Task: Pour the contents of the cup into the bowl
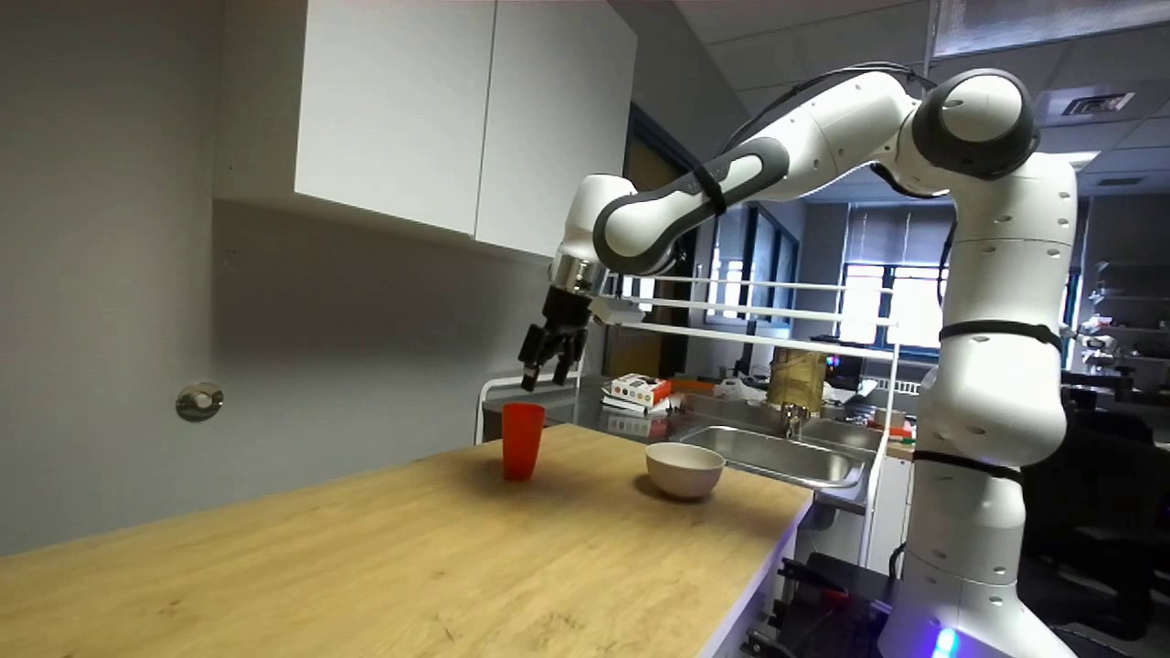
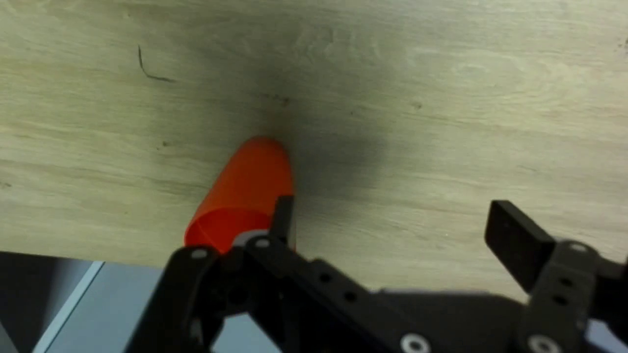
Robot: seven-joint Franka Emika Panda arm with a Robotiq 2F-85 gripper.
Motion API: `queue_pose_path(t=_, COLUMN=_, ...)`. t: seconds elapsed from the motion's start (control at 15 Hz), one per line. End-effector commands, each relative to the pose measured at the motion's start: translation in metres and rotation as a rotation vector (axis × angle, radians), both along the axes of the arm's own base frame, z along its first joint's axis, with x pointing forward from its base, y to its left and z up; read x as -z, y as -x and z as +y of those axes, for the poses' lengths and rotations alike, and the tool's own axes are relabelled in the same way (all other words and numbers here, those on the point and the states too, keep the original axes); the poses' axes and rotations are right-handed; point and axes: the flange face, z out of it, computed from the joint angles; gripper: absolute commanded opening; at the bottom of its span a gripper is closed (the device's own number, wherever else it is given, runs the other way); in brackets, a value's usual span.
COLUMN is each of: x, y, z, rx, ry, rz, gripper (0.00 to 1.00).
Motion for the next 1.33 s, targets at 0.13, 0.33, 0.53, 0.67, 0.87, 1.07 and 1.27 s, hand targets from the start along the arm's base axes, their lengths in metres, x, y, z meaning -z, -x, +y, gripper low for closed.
queue_pose_path(t=0.13, x=-0.013, y=-0.057, z=0.012, rx=0.041, ry=0.008, rz=-0.046, gripper=1.00)
queue_pose_path(t=0.33, x=-0.002, y=-0.083, z=0.006, rx=0.062, ry=-0.003, rz=-0.030, gripper=1.00)
queue_pose_path(t=0.53, x=0.023, y=-0.103, z=-0.005, rx=0.091, ry=0.001, rz=0.011, gripper=1.00)
queue_pose_path(t=0.67, x=0.042, y=-0.113, z=-0.012, rx=0.107, ry=0.004, rz=0.043, gripper=1.00)
queue_pose_path(t=0.87, x=0.068, y=-0.123, z=-0.021, rx=0.128, ry=0.007, rz=0.091, gripper=1.00)
queue_pose_path(t=1.07, x=0.087, y=-0.130, z=-0.025, rx=0.144, ry=0.006, rz=0.124, gripper=0.75)
queue_pose_path(t=1.27, x=0.098, y=-0.134, z=-0.026, rx=0.150, ry=0.010, rz=0.147, gripper=0.60)
